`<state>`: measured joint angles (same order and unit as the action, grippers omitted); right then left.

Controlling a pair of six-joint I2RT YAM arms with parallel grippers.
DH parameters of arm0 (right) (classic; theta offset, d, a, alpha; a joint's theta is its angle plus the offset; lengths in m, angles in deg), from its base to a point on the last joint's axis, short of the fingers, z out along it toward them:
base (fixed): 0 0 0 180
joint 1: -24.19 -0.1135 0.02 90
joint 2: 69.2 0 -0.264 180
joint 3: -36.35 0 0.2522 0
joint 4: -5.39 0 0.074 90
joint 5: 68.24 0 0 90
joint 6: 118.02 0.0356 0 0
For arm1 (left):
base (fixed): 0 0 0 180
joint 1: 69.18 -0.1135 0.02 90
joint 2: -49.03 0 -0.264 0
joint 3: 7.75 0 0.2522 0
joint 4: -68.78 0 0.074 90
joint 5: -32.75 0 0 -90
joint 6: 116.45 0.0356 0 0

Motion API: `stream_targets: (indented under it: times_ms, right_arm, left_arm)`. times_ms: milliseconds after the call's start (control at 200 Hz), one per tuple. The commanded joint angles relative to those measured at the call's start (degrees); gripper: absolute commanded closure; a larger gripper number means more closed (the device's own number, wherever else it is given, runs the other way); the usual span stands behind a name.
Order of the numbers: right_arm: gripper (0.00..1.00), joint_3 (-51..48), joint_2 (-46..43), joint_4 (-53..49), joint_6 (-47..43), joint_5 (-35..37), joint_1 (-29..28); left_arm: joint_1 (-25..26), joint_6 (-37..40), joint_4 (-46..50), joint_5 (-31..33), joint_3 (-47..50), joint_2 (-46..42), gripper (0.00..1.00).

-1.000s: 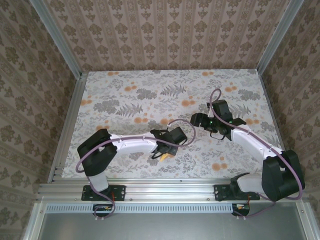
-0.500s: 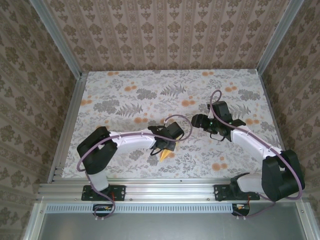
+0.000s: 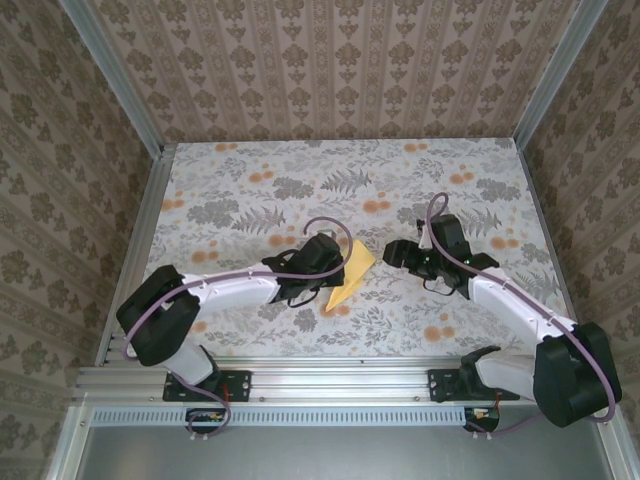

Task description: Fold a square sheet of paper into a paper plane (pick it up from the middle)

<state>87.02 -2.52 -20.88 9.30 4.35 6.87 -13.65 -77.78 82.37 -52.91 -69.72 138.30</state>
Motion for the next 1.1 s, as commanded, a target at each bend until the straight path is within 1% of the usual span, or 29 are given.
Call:
stream_targets:
  times_ms: [0, 265, 365, 445, 535, 715, 900, 1000, 1095]
  right_arm:
    - [0.29, -0.4, -1.2, -1.6, 0.6, -0.9, -1.9]
    - [0.30, 1.6, 4.6, -1.5, 0.8, 3.0, -9.4]
    - [0.31, 2.8, 7.6, -0.8, 1.3, 4.5, -12.9]
    - [0.34, 4.5, 10.4, -0.8, 1.8, 6.0, -15.7]
    - [0.42, 6.1, 13.8, -0.5, 2.5, 6.6, -18.3]
    - [0.48, 8.3, 16.3, 0.3, 2.4, 9.2, -22.7]
    - [0.61, 10.2, 16.9, 0.8, 0.5, 9.4, -25.5]
    - [0.62, 10.9, 18.0, 0.7, 0.4, 9.7, -26.1]
    - [0.59, 11.3, 19.8, 0.6, 0.7, 10.2, -26.2]
  left_arm:
    - [-1.4, -7.2, -9.5, -1.8, 3.6, -0.6, 1.00]
    - [-2.9, -15.9, -18.5, 0.0, 11.1, 2.5, 1.00]
    - [-3.3, -17.9, -21.8, -0.2, 13.7, 3.7, 1.00]
    - [-3.2, -18.7, -23.6, -0.6, 15.0, 4.1, 1.00]
    - [-3.4, -18.6, -27.7, -1.3, 17.0, 4.0, 1.00]
    - [-3.5, -17.1, -26.2, -0.9, 18.1, 1.5, 1.00]
    - [-3.4, -15.9, -26.4, -1.0, 18.9, -0.1, 1.00]
    - [-3.4, -15.4, -26.1, -1.2, 18.7, -0.2, 1.00]
    - [-3.4, -15.6, -26.5, -1.2, 18.8, 0.0, 1.00]
